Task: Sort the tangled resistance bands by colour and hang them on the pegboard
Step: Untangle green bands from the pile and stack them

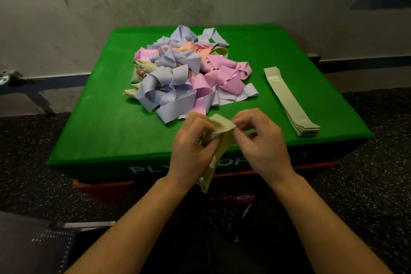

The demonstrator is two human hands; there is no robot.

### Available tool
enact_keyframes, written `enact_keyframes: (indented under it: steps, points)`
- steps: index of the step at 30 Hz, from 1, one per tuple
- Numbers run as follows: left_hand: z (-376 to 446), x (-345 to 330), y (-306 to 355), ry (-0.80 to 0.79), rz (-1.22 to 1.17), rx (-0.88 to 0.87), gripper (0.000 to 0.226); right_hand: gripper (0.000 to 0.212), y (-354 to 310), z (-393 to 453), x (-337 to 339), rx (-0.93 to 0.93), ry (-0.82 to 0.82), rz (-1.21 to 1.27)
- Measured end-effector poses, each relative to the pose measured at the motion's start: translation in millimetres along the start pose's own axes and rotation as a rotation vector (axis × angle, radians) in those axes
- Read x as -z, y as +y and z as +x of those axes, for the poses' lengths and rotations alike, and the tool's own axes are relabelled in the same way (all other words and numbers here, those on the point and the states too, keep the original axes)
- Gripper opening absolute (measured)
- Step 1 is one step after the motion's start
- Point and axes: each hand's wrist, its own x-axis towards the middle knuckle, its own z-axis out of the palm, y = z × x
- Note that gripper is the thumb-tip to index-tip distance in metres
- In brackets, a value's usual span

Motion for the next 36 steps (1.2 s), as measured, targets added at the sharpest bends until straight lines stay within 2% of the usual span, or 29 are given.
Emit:
enact_keyframes:
  steps: [2, 6, 8, 11, 14, 18, 20, 25, 30, 32, 34, 36]
  points:
    - [-2, -1, -3, -0.086, 0.041, -0.019, 0.026, 0.014, 1, 1, -1, -0.111, 0.027, 0.054]
    - [-10, -4, -8, -0.172, 0.177, -0.072, 0.025, 0.023, 3, 0, -3, -0.181, 0.024, 0.154]
    - [-11, -4, -10, -0.112, 0.231, -0.081, 0.025, 0.02, 4, -1, -2, -0.201, 0.015, 0.172]
    - [-11, -4, -11, 0.012, 0.307, -0.112, 0.018, 0.025, 8, -7, -3, -0.21, -0.082, 0.109]
    - [-12, -6, -8, 0.082, 0.204, -0.072, 0.017, 0.021, 12, -13, -6, -0.155, -0.137, 0.044]
    - [-11, -8, -3, 0.115, 0.103, -0.021, 0.016, 0.011, 10, -15, -9, -0.071, -0.109, 0.063]
    - [-13, -10, -5, 0.099, 0.08, 0.009, 0.008, 0.007, 10, -12, -9, -0.126, -0.079, 0.148]
    - [-21, -15, -10, 0.0, 0.053, 0.015, 0.011, 0.019, 8, -6, -8, -0.305, -0.019, 0.414]
    - [-21, -15, -16, -0.126, -0.042, 0.043, 0.028, 0.015, 11, 2, -6, -0.464, 0.015, 0.55]
    - [-22, -15, -15, -0.172, -0.084, 0.087, 0.023, 0.014, 13, 5, -5, -0.544, 0.008, 0.548]
    - [-21, -18, -14, -0.134, -0.073, 0.111, 0.012, 0.014, 14, 5, -7, -0.584, -0.062, 0.499]
    - [-20, -22, -13, -0.065, -0.055, 0.152, 0.013, 0.016, 14, 4, -11, -0.611, -0.124, 0.501]
